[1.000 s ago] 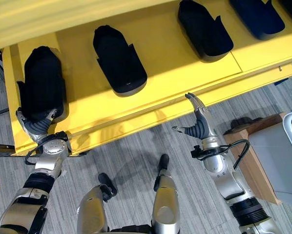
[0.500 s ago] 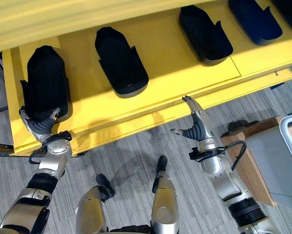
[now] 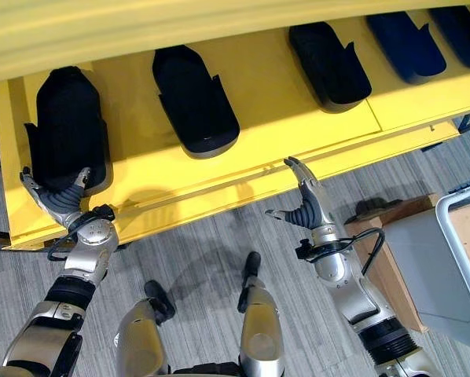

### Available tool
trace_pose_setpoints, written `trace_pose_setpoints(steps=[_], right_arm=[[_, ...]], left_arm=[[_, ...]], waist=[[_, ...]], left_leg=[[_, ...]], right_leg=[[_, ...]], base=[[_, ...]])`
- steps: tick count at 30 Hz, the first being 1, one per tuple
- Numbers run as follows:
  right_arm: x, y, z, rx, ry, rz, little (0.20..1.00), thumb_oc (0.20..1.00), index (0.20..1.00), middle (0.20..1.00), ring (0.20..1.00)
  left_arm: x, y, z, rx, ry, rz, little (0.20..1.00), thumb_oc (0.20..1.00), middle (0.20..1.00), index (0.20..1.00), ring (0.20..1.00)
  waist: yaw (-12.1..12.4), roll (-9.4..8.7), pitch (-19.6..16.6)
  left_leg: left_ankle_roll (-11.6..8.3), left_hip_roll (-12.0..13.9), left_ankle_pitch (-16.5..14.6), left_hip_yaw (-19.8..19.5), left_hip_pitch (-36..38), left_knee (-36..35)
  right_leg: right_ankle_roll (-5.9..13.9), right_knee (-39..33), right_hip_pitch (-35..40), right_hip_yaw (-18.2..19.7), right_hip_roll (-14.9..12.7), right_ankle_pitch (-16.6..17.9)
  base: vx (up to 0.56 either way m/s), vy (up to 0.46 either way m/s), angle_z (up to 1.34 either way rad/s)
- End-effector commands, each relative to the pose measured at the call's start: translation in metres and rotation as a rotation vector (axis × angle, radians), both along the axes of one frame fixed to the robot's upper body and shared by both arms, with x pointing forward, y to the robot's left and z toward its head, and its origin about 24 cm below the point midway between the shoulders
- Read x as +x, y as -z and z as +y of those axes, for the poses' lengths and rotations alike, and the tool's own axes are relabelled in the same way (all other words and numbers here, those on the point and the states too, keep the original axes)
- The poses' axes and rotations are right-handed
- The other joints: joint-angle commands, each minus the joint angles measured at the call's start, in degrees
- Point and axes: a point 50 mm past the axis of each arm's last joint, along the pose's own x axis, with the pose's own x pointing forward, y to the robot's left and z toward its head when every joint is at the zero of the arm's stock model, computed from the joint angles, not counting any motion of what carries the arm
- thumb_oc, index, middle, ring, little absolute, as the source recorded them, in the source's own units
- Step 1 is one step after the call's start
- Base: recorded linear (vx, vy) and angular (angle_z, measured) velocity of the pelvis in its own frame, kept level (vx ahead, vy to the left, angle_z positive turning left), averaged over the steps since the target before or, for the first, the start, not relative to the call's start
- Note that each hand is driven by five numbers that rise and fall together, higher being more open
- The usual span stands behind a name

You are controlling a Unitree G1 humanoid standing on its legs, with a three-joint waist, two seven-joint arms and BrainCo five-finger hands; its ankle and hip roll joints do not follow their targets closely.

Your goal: Move parts from the plastic box to the shelf.

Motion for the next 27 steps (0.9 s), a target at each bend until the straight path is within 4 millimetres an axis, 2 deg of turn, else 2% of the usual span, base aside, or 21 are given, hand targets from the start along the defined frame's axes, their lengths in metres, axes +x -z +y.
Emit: trace_pose_setpoints(steps=[1, 9, 27], right_arm=[[0.000, -0.021, 0.010, 0.033, -0.044, -0.131, 1.000, 1.000, 1.000, 1.000, 1.000], [-0.001, -0.021, 0.014, 0.044, -0.051, -0.136, 1.000, 1.000, 1.000, 1.000, 1.000], [-0.002, -0.017, 0.018, 0.075, -0.051, -0.140, 1.000, 1.000, 1.000, 1.000, 1.000]], left_arm=[[0.002, 0.004, -0.020, -0.049, 0.042, -0.010, 1.000, 1.000, 1.000, 1.000, 1.000], [0.003, 0.003, -0.020, -0.063, 0.040, -0.024, 1.000, 1.000, 1.000, 1.000, 1.000], [0.003, 0.010, -0.042, -0.100, 0.150, -0.015, 1.000, 1.000, 1.000, 1.000, 1.000]], waist=[[0.1, -0.13, 0.0], [0.2, -0.62, 0.1], [1.0, -1.58, 0.4]], left_leg=[[0.87, -3.0, 1.7, -3.5, 0.0, -3.1], [0.75, -2.7, 1.7, -3.4, 0.1, -3.0], [0.76, -2.3, 1.6, -3.4, 0.3, -3.0]], right_leg=[[3.31, 7.8, 3.8, -0.8, 0.8, -11.0], [3.32, 7.4, 4.3, -1.2, 1.1, -10.9], [3.45, 6.5, 5.2, -2.1, 1.5, -10.3]], base=[[0.00, -0.049, 0.03], [0.00, -0.023, 0.06], [0.00, -0.009, 0.00]])
